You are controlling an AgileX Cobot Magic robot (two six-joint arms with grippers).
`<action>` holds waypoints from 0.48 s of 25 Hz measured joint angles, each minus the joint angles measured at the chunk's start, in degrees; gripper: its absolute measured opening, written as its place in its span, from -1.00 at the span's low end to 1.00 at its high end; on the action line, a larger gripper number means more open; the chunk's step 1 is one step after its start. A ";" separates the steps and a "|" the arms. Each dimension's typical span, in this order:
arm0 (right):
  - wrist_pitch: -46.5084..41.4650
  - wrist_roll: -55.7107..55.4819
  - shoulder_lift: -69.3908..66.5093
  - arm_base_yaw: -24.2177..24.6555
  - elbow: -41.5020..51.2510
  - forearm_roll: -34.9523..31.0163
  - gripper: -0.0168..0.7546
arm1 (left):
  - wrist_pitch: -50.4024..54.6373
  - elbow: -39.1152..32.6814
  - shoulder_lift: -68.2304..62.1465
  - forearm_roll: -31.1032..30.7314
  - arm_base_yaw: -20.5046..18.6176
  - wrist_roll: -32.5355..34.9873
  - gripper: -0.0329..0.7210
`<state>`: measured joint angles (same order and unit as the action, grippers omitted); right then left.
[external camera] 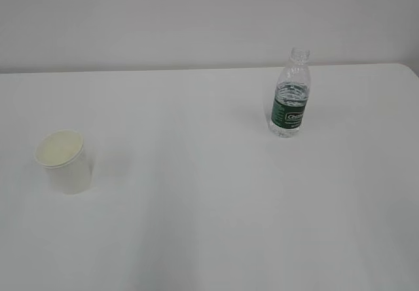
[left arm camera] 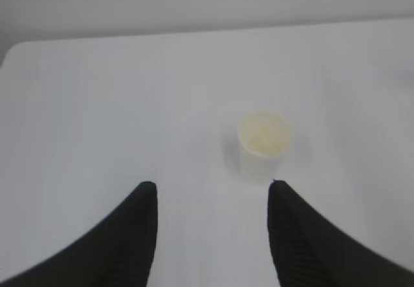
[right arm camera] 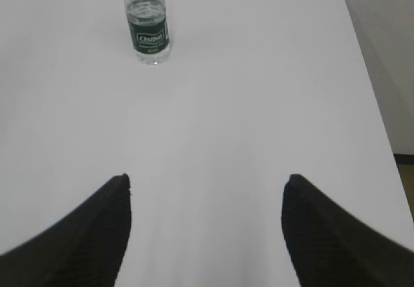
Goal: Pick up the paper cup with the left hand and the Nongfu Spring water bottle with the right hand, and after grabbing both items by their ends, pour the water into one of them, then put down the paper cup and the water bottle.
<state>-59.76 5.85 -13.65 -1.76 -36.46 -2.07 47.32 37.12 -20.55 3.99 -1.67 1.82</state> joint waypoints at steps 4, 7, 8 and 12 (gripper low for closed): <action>3.13 0.00 -4.27 0.00 -3.75 -1.16 0.48 | -5.26 0.00 -1.10 -0.21 0.00 0.09 0.11; 4.92 0.00 -6.63 0.00 -6.52 -1.16 0.48 | -7.48 0.35 -3.66 -0.33 0.00 0.13 0.11; 5.74 0.00 -7.23 0.00 -7.01 -1.16 0.48 | -7.79 0.58 -4.72 -0.21 0.00 0.13 0.11; 9.39 0.00 -8.72 0.00 -7.51 -1.16 0.48 | -8.87 0.60 -8.64 0.20 0.00 0.22 0.11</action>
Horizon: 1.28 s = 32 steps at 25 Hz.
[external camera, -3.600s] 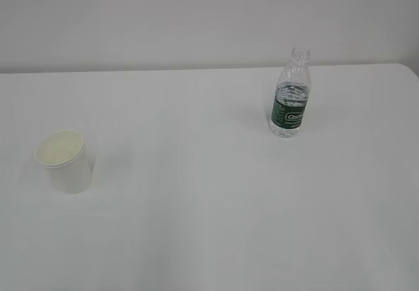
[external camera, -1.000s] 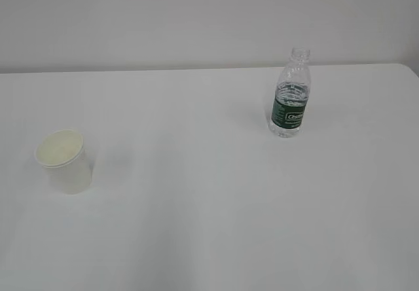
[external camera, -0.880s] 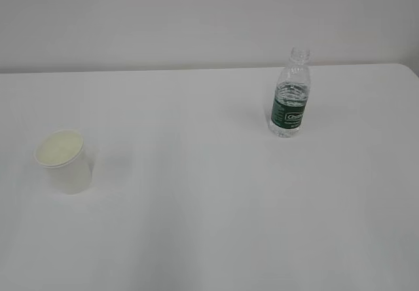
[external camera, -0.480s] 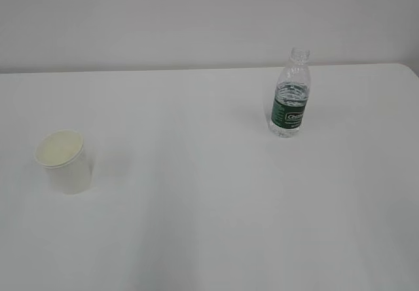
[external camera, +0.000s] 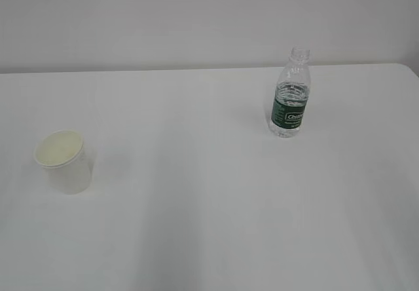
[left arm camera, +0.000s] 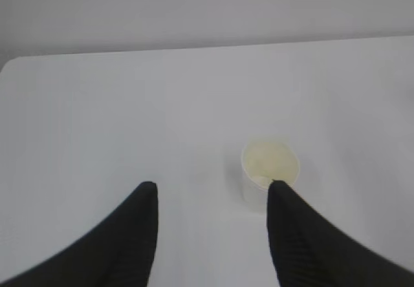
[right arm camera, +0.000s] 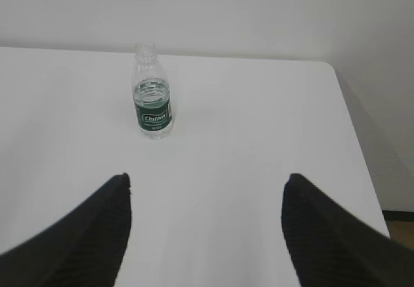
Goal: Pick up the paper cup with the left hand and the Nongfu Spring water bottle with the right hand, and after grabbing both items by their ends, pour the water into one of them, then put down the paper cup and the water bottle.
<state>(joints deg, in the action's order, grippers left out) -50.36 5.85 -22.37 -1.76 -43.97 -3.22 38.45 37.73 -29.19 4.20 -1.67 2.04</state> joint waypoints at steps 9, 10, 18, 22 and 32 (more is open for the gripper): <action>2.16 0.00 -2.71 0.00 0.00 0.02 0.48 | -8.54 1.02 -7.67 -1.71 0.00 0.00 0.11; 2.75 0.00 -2.74 0.00 0.00 0.15 0.48 | -9.45 1.32 -8.54 -1.80 0.00 0.00 0.11; 8.69 0.00 -5.05 0.00 0.00 0.24 0.48 | -22.35 5.13 -17.80 -1.15 0.00 0.00 0.10; 16.25 0.00 -6.26 0.00 0.00 -3.29 0.48 | -25.70 6.78 -22.26 1.65 0.00 0.00 0.08; 30.13 6.73 -14.51 0.00 0.00 -7.51 0.48 | -31.91 7.03 -23.23 2.64 0.00 0.00 0.06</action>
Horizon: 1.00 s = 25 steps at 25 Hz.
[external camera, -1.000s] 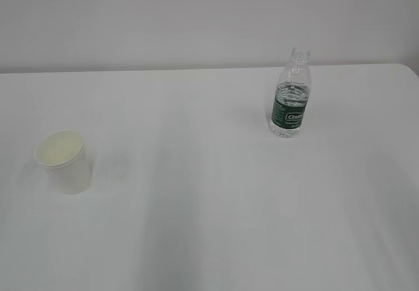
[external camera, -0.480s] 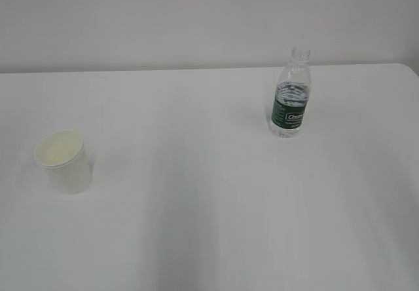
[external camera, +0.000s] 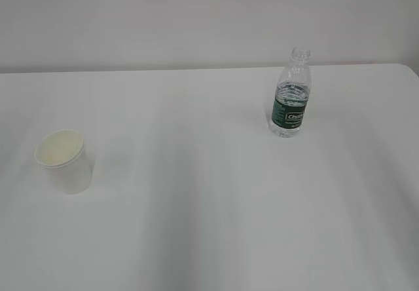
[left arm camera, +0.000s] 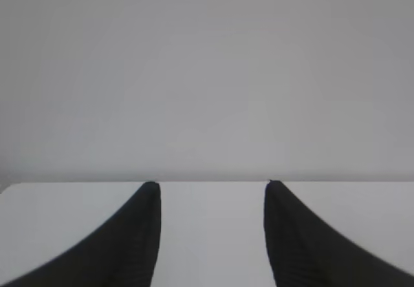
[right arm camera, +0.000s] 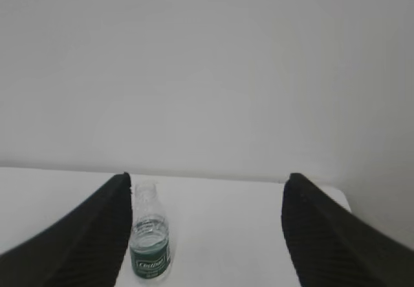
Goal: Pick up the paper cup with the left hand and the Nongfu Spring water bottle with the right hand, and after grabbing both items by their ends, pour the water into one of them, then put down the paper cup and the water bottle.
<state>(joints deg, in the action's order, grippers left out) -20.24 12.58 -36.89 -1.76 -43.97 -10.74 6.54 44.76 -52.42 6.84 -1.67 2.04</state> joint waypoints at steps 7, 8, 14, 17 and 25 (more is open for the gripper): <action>11.13 1.63 -5.01 0.00 0.00 -0.23 0.48 | -5.42 0.00 0.00 0.14 0.00 0.00 -0.13; 12.20 1.63 -5.82 0.00 0.00 -0.23 0.48 | -5.89 0.00 -0.10 0.14 0.00 0.00 -0.14; 14.24 1.63 -10.09 0.00 0.00 -0.37 0.48 | -6.84 0.00 -2.24 0.25 0.00 0.00 -0.13; 15.54 1.76 -11.43 0.00 0.00 -0.37 0.48 | -6.85 0.00 -3.62 0.25 0.00 0.00 0.03; 17.51 1.76 -15.87 0.00 0.00 0.01 0.48 | -6.07 0.00 -5.93 0.48 0.00 0.00 0.41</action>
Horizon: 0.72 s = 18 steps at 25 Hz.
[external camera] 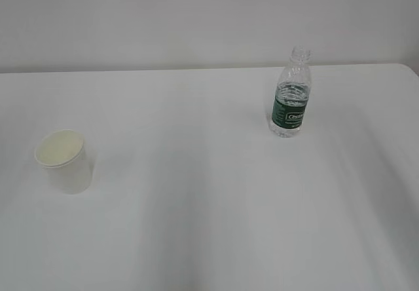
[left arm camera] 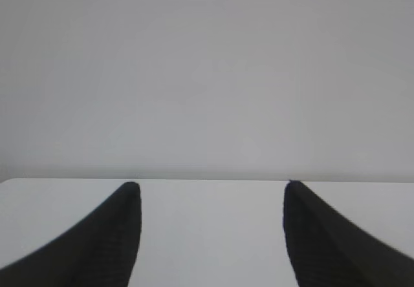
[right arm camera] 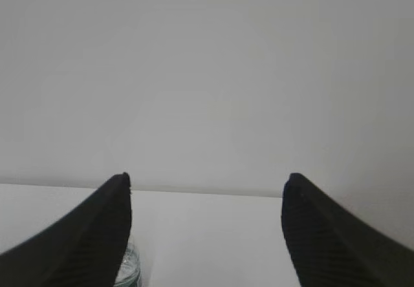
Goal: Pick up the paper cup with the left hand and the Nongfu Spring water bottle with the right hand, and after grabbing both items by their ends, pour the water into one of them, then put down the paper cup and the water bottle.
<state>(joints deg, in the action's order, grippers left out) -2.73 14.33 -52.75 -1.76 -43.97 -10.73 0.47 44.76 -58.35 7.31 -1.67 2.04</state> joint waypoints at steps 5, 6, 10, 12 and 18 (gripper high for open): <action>0.24 0.00 -2.53 -2.37 0.00 0.00 0.48 | -0.80 0.00 -1.48 0.12 0.00 0.00 0.42; 0.36 0.00 -3.24 -2.95 0.00 0.00 0.48 | -1.52 0.00 -1.88 0.23 0.00 0.00 0.42; 0.85 0.00 -5.93 -4.75 0.00 -0.36 0.48 | -2.65 0.00 -4.23 0.35 0.00 0.00 0.42; 0.85 -0.12 -6.78 -5.06 0.00 -1.18 0.48 | -2.65 0.00 -5.40 0.45 0.00 0.00 0.42; 2.30 -0.48 -8.76 -5.06 0.78 -2.32 0.48 | -4.38 -0.59 -8.43 2.04 0.50 0.00 0.42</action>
<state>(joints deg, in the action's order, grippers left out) -0.43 13.85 -61.51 -6.82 -43.19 -13.05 -3.91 44.17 -66.78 9.35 -1.17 2.04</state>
